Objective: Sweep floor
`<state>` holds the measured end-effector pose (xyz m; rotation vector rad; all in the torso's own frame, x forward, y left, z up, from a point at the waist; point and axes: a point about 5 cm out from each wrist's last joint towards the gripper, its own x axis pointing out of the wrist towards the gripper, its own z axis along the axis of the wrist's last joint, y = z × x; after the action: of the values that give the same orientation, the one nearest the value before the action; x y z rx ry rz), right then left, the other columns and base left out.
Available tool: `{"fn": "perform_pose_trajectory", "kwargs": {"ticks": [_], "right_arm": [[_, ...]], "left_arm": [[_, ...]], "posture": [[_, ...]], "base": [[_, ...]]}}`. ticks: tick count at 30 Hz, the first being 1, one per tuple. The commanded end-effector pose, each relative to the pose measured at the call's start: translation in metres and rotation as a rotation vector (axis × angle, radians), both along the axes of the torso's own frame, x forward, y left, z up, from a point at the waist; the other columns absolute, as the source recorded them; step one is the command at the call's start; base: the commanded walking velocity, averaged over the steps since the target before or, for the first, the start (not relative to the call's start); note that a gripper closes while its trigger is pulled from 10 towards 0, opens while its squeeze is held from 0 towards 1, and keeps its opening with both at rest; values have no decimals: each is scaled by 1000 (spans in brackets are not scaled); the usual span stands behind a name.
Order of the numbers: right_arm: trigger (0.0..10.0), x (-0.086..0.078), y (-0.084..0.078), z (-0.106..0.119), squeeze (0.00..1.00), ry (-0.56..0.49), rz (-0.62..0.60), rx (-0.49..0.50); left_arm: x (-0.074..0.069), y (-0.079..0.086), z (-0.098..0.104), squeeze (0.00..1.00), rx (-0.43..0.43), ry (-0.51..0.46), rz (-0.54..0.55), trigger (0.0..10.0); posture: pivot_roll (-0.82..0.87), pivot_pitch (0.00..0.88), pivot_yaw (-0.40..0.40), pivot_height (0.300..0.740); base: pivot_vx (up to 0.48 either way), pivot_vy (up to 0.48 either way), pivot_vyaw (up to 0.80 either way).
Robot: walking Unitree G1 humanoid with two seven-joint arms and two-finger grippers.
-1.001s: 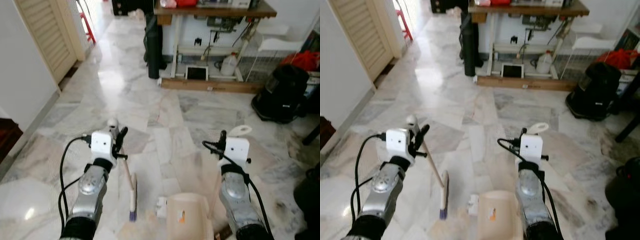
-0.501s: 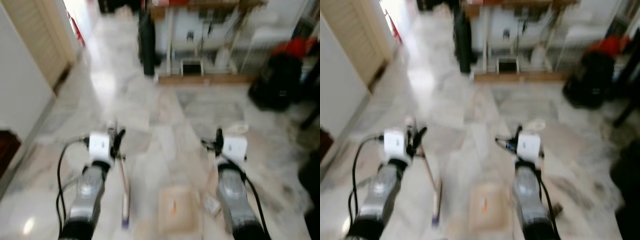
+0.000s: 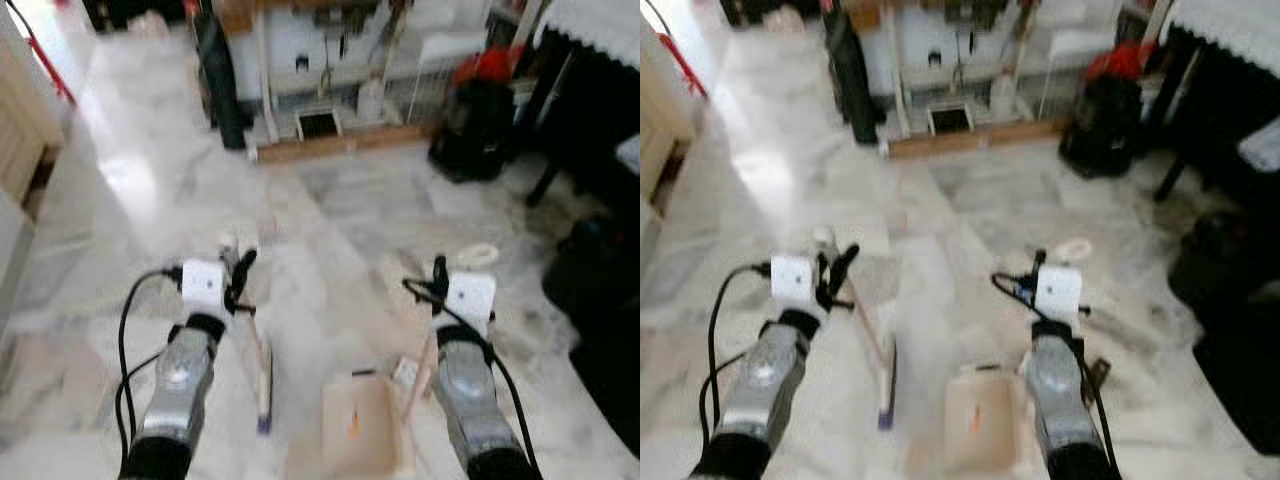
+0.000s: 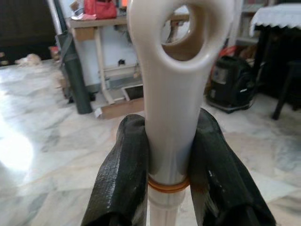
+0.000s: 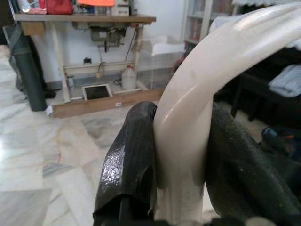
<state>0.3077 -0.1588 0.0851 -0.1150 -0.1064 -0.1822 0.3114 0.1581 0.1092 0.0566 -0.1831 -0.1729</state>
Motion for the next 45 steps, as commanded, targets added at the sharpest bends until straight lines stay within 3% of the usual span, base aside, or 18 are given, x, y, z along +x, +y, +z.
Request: {"fn": "perform_pose_trajectory", "kwargs": {"ticks": [1, 45], "right_arm": [[10000, 4, 6, 10, 0, -44, 18, -2], [10000, 4, 4, 9, 0, -45, 14, -10]], "left_arm": [[2, 4, 8, 0, 19, -34, 2, 10000], [5, 1, 14, 0, 19, -49, -7, 10000]], "posture": [[106, 35, 15, 740], [108, 34, 16, 740]], "base": [[0, 356, -800], [0, 336, -770]]}}
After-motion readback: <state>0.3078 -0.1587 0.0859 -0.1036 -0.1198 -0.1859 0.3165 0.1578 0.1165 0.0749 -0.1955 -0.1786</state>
